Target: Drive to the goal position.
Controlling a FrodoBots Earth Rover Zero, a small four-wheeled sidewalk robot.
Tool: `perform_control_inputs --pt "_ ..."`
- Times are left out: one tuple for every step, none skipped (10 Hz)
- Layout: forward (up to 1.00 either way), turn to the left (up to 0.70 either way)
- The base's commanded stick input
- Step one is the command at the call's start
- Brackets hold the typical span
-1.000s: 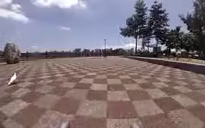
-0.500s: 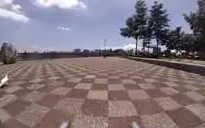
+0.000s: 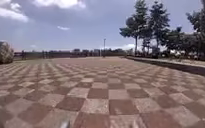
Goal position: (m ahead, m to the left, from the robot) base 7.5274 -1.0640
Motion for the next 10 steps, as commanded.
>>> perform_control_inputs --pt "0.70 0.00" --pt "0.70 0.00" --pt "0.70 0.00" --pt "0.70 0.00" --pt "0.70 0.00" --pt "0.70 0.00" --pt "0.70 0.00" --pt "0.70 0.00" --pt "0.70 0.00" --pt "0.70 0.00"
